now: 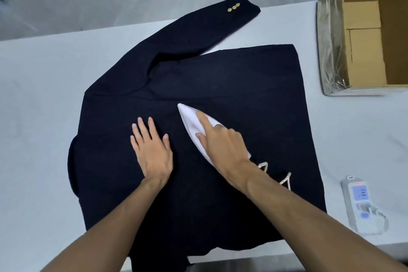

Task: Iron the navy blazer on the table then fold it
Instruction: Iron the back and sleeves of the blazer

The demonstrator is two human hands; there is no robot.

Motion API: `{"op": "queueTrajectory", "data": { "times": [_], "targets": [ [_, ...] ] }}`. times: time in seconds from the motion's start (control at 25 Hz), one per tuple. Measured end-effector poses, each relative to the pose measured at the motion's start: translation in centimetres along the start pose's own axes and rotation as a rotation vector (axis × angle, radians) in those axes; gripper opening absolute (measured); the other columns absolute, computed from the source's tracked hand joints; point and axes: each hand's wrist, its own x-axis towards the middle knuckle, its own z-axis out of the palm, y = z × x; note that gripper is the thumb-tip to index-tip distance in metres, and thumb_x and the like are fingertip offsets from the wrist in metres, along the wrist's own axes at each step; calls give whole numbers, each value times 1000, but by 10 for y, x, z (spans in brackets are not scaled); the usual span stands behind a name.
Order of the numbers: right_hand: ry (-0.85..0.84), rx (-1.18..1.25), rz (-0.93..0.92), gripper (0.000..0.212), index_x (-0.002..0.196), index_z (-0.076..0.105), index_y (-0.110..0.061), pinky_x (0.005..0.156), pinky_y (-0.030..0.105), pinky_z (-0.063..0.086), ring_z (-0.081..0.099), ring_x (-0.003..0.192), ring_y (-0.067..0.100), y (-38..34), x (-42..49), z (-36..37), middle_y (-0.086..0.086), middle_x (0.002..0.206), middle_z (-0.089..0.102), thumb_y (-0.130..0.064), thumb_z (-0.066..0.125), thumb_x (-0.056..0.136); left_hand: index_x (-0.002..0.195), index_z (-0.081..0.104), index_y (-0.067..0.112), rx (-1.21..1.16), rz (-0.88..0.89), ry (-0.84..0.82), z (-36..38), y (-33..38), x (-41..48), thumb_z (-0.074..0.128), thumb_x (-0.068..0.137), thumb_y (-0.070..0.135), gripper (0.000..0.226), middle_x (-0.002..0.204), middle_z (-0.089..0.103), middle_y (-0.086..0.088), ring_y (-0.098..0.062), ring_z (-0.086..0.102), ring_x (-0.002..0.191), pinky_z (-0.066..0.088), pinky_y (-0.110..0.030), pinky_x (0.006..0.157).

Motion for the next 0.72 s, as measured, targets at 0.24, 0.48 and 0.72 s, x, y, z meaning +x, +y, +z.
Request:
{"op": "queueTrajectory", "data": {
  "times": [0.24, 0.48, 0.72],
  "targets": [
    [-13, -243, -64, 64, 149, 26, -31, 38, 27, 6, 14, 37, 13, -29, 14, 16, -3, 57, 40, -33, 59, 94, 155, -6, 8, 90, 33, -139, 9, -20, 5, 20, 104, 44, 68, 163, -11, -22, -38, -11, 151, -1, -51, 122],
    [3, -209, -69, 54, 149, 30, -33, 46, 29, 26, 27, 41, 20, -5, 13, 0, 1, 63, 38, -38, 49, 99, 152, -15, 10, 60, 41, -169, 8, -21, 7, 17, 104, 44, 67, 161, -18, -22, -38, -17, 149, -3, -52, 122],
    [-80, -154, 3, 51, 151, 13, -38, 50, 32, 30, 29, 44, 18, 26, -3, -5, 0, 70, 44, -36, 31, 103, 155, -9, 8, 99, 52, -169, 11, -21, 7, 20, 105, 44, 69, 161, -17, -24, -40, -15, 149, -1, -54, 122]
  ]
}}
